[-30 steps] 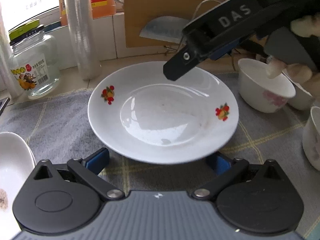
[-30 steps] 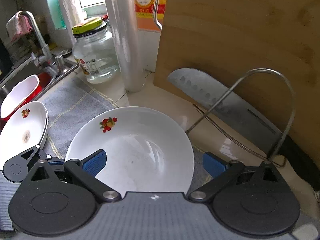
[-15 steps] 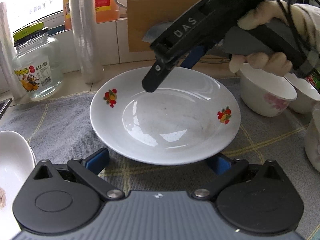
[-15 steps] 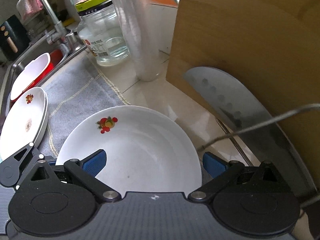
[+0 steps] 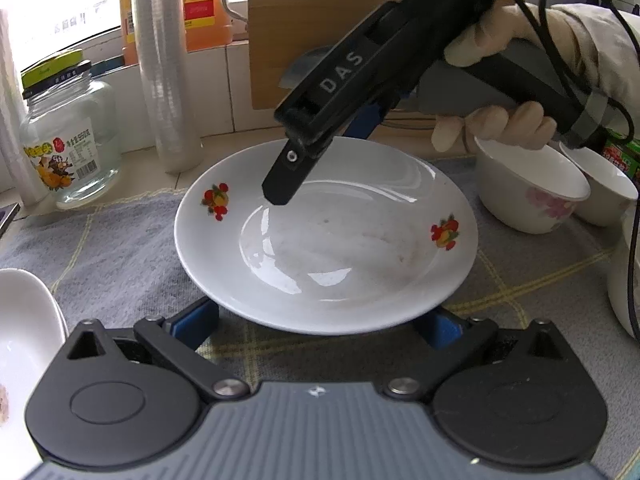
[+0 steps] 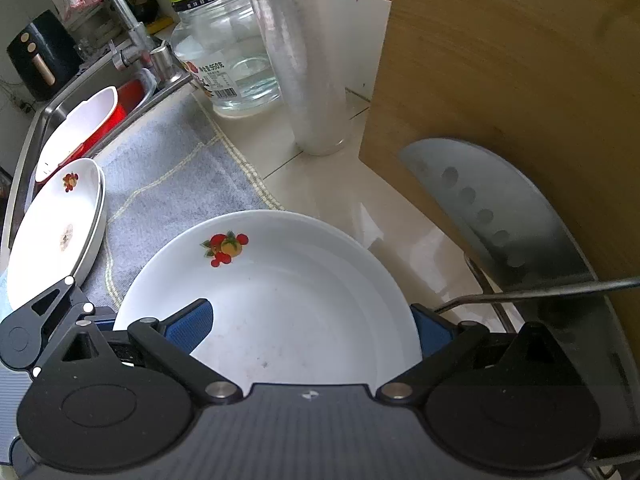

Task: Organize plates and bowls
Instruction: 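Lift the white fruit-print plate off the mat with the right tool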

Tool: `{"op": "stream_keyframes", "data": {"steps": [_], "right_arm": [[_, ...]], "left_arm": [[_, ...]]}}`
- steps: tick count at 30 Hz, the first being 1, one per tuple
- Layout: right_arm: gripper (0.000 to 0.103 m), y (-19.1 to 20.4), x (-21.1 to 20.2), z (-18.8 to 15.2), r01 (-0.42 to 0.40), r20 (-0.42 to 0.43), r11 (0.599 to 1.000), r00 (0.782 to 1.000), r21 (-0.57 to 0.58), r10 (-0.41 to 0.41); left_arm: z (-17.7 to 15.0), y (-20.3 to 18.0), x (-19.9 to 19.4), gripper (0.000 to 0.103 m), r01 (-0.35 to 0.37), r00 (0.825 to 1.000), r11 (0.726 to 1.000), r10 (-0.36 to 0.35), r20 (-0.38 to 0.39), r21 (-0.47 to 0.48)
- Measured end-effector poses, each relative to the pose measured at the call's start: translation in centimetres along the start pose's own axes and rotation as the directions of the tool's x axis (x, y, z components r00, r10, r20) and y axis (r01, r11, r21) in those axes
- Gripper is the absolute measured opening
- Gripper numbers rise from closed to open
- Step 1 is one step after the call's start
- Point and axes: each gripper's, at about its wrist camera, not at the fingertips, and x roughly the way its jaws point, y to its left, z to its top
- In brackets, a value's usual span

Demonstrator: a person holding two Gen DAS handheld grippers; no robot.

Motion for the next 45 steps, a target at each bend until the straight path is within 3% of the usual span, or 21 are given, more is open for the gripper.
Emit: {"op": "stream_keyframes", "data": {"steps": [16, 26, 45], "right_arm": [[0.103, 0.2, -0.4, -0.3, -0.051, -0.034, 0.998, 0.998, -0.038, 0.049], [0.103, -0.2, 0.0, 0.0, -0.070, 0.015, 0.998, 0.997, -0.007, 0.070], [0.103, 0.2, -1.2, -1.0, -0.120, 0.023, 0.993, 0.993, -0.004, 0.120]], "left_arm": [[0.2, 0.1, -0.1, 0.103, -0.001, 1.000, 1.000, 0.001, -0.006, 0.028], [0.0, -0.1, -0.3, 0.103, -0.005, 1.000, 0.999, 0.005, 0.001, 0.036], [-0.3, -0.5, -1.2, 0.102, -0.025, 1.000, 0.998, 0.025, -0.006, 0.064]]}}
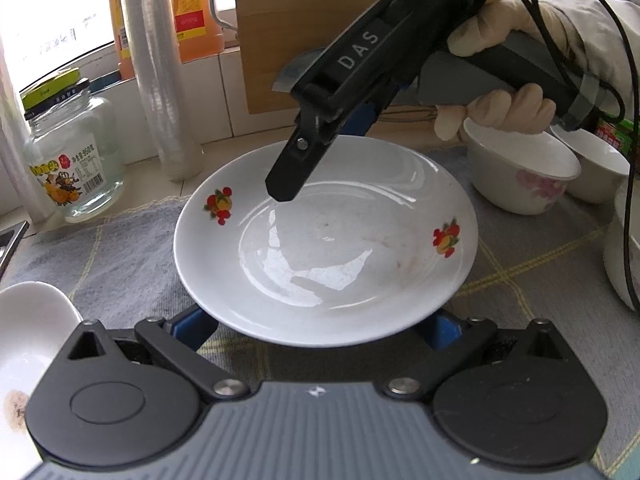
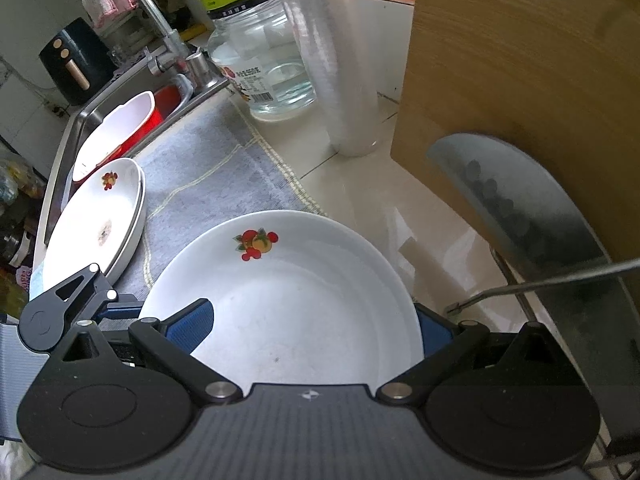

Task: Organize plates and bowls
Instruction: 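Lift the white fruit-print plate off the mat with the right tool, then carry the plate with the right tool over the plate stack by the sink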

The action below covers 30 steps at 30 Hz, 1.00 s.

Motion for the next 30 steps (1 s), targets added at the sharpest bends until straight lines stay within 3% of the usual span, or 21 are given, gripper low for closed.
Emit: {"op": "stream_keyframes", "data": {"steps": [30], "right_arm": [[0.103, 8.6, -3.5, 0.0, 0.008, 0.042, 0.995, 0.999, -0.103, -0.003]], "left_arm": [[-0.6, 2.1, -7.2, 0.102, -0.025, 1.000, 0.999, 0.026, 0.015, -0.038]]}}
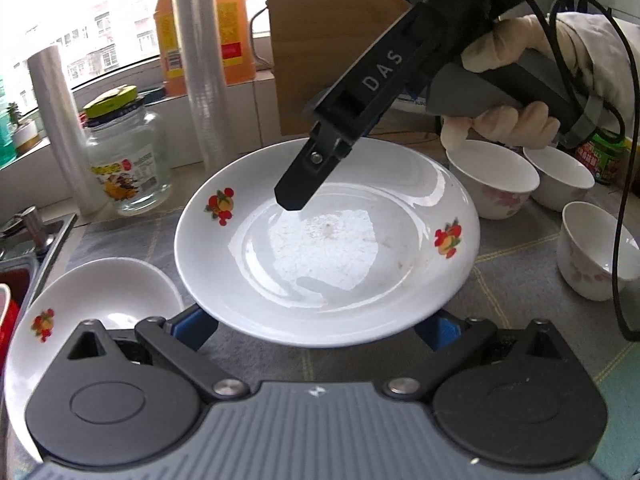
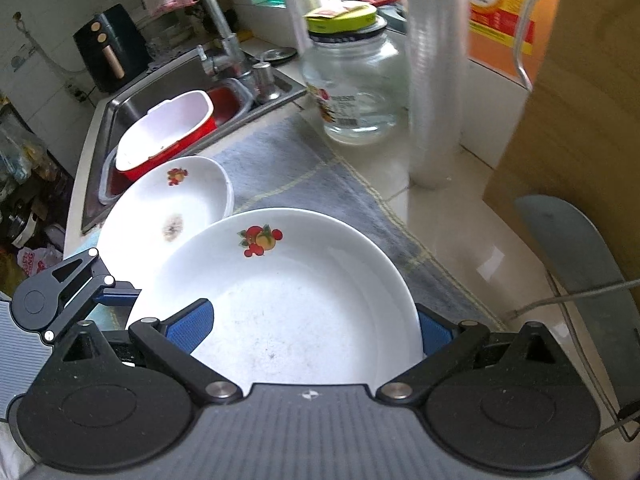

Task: Organize plates and bowls
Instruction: 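Carry the plate with the right tool over the plate stack by the sink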

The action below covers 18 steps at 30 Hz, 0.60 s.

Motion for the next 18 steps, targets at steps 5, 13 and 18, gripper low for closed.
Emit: {"op": "stream_keyframes", "data": {"steps": [5, 13, 18], "right_arm": [[0.103, 2.2, 0.2, 0.8, -0.001, 0.002, 1.000, 1.000, -0.031, 0.001], [0.103, 5.9, 1.0, 2.3, -0.020, -0.004, 0.996, 1.000, -0.083, 0.020], [0.103, 8.1, 2.1, 3.7, -0.039, -0.008, 0.992, 0.999, -0.119, 0.039]], "left_arm": [[-0.7, 0.8, -1.9, 0.102, -0.017, 1.000, 1.000, 0.017, 0.011, -0.018], [-1.9, 2.6, -4.9, 0.102, -0.059, 0.998, 0.997, 0.060, 0.023, -0.050], [-2.7, 4.0, -6.2, 0.102, -0.092, 0.995, 0.993, 0.094, 0.026, -0.074]]}}
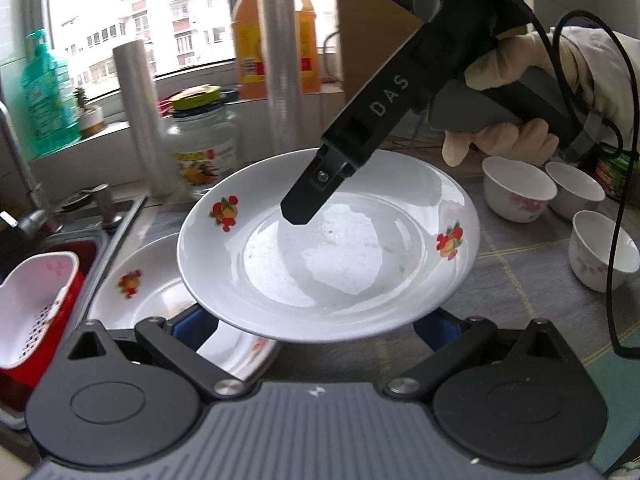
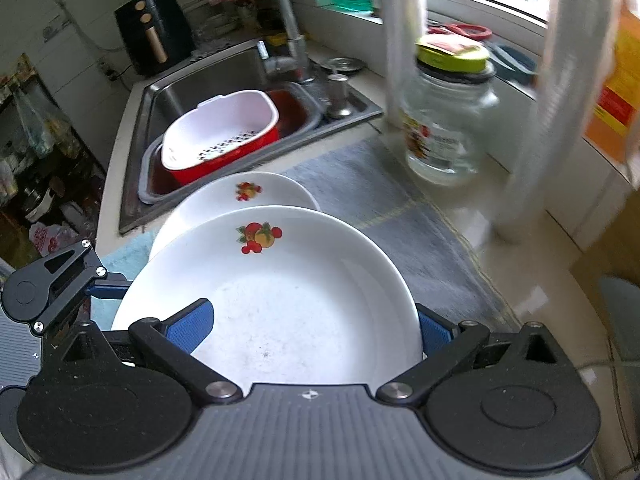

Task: Organize plates and bowls
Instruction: 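Carry the plate with the right tool over the plate stack by the sink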

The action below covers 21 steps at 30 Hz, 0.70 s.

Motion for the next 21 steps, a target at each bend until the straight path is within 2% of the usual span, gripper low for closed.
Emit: {"op": "stream_keyframes", "data": {"steps": [10, 21], "right_arm": [[0.103, 2.5, 3.1, 2.5, -0.043, -0.022, 0.998, 0.999, -0.047, 0.042], [0.103, 2.9, 5.9, 3.8, -0.051, -0.051, 0.998, 0.998, -0.037, 0.049]], "left_arm": [[-1.6, 3.3, -1.0, 0.102, -0.058, 0.998, 0.997, 0.057, -0.019, -0.045], [-1.9, 5.8, 0.3, 0.102, -0.064, 0.997, 0.996, 0.061, -0.048, -0.064]]}}
